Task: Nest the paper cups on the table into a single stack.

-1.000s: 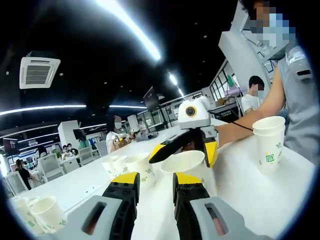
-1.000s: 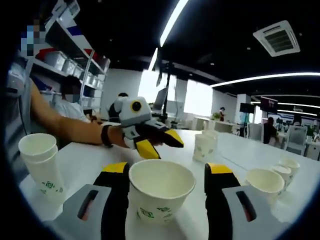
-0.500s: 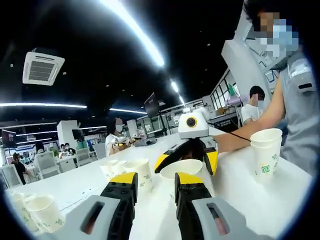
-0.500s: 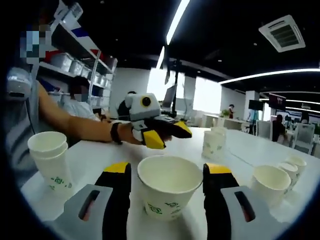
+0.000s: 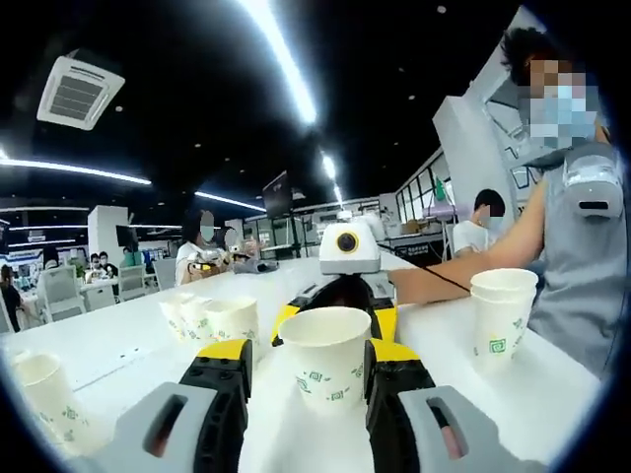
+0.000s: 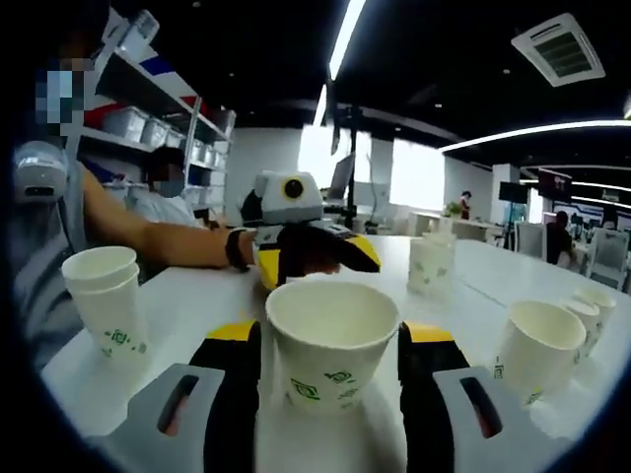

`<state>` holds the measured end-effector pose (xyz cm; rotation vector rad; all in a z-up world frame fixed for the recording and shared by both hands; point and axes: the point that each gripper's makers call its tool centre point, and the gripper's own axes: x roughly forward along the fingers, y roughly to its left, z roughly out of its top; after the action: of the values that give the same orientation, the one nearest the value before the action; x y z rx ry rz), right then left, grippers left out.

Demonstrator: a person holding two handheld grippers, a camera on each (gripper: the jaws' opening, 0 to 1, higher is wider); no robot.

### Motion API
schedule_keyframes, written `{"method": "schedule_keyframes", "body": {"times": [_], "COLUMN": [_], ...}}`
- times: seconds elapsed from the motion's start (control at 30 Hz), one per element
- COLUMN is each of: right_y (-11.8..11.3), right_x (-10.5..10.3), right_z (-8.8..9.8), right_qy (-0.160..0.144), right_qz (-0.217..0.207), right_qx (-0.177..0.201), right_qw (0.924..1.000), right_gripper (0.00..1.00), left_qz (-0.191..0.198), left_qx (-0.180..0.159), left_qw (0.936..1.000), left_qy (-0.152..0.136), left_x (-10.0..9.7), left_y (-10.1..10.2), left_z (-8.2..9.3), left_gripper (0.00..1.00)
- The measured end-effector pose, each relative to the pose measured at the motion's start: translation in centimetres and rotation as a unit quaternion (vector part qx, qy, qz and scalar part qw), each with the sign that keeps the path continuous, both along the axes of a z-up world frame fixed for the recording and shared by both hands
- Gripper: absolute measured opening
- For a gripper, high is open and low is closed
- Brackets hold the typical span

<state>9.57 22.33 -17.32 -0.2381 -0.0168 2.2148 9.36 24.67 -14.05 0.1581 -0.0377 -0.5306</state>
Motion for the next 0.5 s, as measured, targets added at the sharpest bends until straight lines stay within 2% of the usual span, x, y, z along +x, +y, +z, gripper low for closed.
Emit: {"method": "schedule_keyframes", "body": {"times": [0.2,0.5], "right_y": [0.39,0.3], "right_x": [-0.06,0.62], "right_z": [-1.11,-0.97], "right_qy": [-0.012,-0.008], "right_qz": [0.005,-0.007], "right_qx": [-0.014,-0.011], "right_qw": [0.9998,0.9999], "right_gripper": [0.56,0.47], "left_qz": [0.012,0.011], "left_qx": [-0.005,-0.001], "left_qw": [0.9997,0.9997], "left_qy": [-0.02,-0.022], "left_x": [-0.04,-0.03], "left_y": [0.74,0.59], "left_z": [0.96,0.92], "left_gripper": [0.45,0.45]}}
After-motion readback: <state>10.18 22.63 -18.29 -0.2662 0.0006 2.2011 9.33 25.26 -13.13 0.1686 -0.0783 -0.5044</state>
